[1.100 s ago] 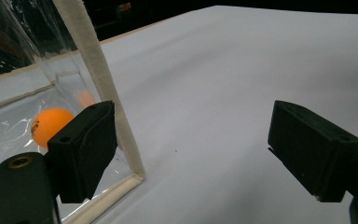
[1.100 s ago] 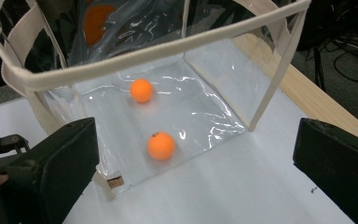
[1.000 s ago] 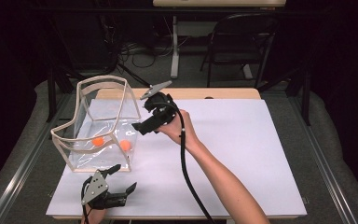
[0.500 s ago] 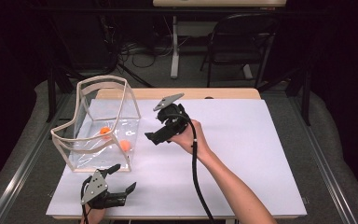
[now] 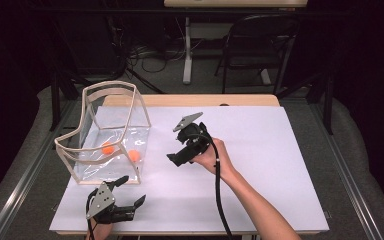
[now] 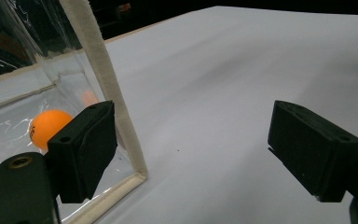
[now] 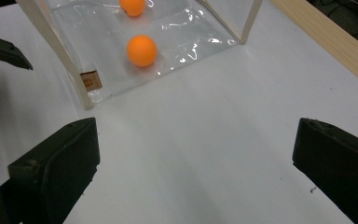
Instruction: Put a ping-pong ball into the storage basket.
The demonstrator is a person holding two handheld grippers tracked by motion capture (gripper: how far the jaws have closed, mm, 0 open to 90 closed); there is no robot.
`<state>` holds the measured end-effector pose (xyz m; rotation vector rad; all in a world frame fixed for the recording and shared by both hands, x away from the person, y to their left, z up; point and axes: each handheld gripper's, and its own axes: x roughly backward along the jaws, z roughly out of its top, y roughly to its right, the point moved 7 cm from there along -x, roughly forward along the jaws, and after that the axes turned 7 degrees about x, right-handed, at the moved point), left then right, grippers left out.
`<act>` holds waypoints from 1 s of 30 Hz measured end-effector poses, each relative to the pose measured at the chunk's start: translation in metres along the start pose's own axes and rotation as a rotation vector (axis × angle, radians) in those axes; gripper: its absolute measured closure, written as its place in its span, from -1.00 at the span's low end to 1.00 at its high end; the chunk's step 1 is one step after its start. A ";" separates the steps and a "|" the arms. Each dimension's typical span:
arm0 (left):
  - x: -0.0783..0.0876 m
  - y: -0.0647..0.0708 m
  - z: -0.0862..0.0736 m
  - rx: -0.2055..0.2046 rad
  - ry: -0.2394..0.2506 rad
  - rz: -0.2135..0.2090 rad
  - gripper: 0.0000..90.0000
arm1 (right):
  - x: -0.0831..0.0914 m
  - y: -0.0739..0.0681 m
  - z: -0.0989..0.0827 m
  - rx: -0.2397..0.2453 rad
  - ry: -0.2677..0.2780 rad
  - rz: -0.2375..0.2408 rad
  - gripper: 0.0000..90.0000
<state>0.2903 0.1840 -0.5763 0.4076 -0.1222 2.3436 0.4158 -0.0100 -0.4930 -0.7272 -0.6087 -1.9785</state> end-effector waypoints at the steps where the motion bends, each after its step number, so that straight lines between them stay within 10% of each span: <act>1: 0.000 0.000 0.000 0.001 -0.001 -0.001 -0.65 | 0.001 0.000 -0.002 -0.001 -0.005 0.000 -1.00; 30: 0.000 0.000 -0.001 0.000 -0.005 0.001 -0.65 | 0.019 -0.002 -0.082 -0.050 -0.054 -0.044 -1.00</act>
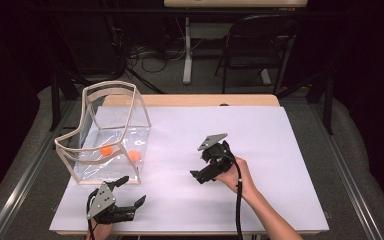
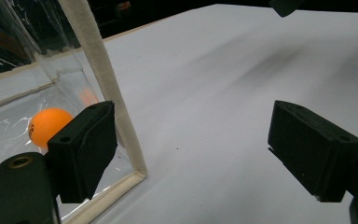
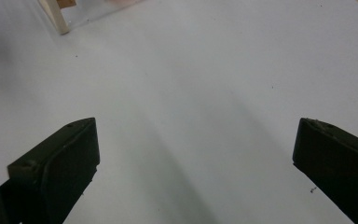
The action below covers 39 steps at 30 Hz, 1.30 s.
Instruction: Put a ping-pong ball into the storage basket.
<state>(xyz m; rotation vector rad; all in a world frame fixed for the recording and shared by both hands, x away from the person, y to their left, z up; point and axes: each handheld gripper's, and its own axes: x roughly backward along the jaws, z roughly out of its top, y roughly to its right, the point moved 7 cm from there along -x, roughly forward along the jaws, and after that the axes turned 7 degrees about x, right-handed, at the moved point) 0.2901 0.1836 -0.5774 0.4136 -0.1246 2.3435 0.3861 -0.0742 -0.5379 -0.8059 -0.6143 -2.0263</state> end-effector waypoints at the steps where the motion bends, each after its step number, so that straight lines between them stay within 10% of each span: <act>1: 0.000 0.000 0.000 0.000 0.000 0.000 -0.65 | 0.001 0.000 -0.004 -0.007 0.000 -0.003 -1.00; 39: -0.001 0.001 0.000 0.000 -0.002 0.000 -0.65 | 0.041 0.004 -0.097 -0.107 0.086 -0.126 -1.00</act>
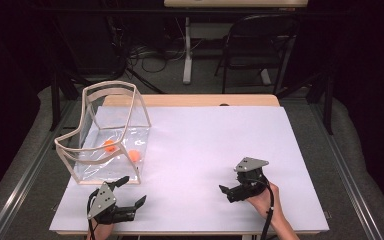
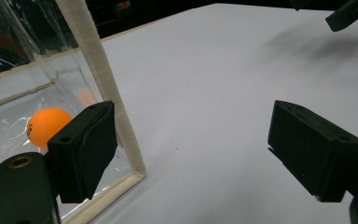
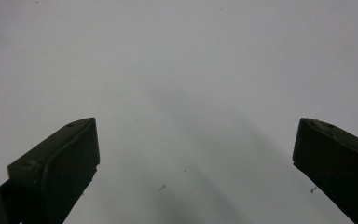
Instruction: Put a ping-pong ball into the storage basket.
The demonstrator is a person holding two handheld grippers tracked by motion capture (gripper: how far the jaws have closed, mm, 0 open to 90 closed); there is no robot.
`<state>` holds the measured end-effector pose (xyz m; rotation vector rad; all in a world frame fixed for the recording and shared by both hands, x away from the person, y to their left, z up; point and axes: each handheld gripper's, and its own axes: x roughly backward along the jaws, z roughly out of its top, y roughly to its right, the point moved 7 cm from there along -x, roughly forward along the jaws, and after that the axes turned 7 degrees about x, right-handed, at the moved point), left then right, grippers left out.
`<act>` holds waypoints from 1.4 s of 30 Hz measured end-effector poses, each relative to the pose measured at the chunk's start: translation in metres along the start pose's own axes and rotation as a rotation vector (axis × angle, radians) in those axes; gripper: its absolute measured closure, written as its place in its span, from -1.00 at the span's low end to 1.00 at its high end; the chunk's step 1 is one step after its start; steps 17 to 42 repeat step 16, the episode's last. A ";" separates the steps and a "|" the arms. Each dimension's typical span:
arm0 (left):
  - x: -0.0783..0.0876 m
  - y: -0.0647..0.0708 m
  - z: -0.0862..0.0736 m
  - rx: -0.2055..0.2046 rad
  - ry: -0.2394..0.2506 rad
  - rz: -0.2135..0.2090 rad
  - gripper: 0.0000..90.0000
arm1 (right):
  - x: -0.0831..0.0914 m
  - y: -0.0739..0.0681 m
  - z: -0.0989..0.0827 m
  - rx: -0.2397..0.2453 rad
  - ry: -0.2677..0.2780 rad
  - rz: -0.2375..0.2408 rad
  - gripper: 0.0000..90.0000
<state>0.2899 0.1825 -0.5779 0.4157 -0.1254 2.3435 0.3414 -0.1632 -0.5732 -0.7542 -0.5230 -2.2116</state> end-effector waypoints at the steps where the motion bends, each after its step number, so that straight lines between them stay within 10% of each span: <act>1: 0.000 0.000 0.000 -0.002 -0.001 0.000 -0.65 | 0.001 0.000 -0.002 0.002 0.002 -0.003 -1.00; 16: -0.001 0.000 0.000 0.003 -0.002 -0.008 -0.65 | 0.024 0.000 -0.026 -0.037 0.074 -0.089 -1.00; 42: -0.001 0.000 0.000 0.003 -0.002 -0.008 -0.65 | 0.024 0.000 -0.026 -0.037 0.074 -0.089 -1.00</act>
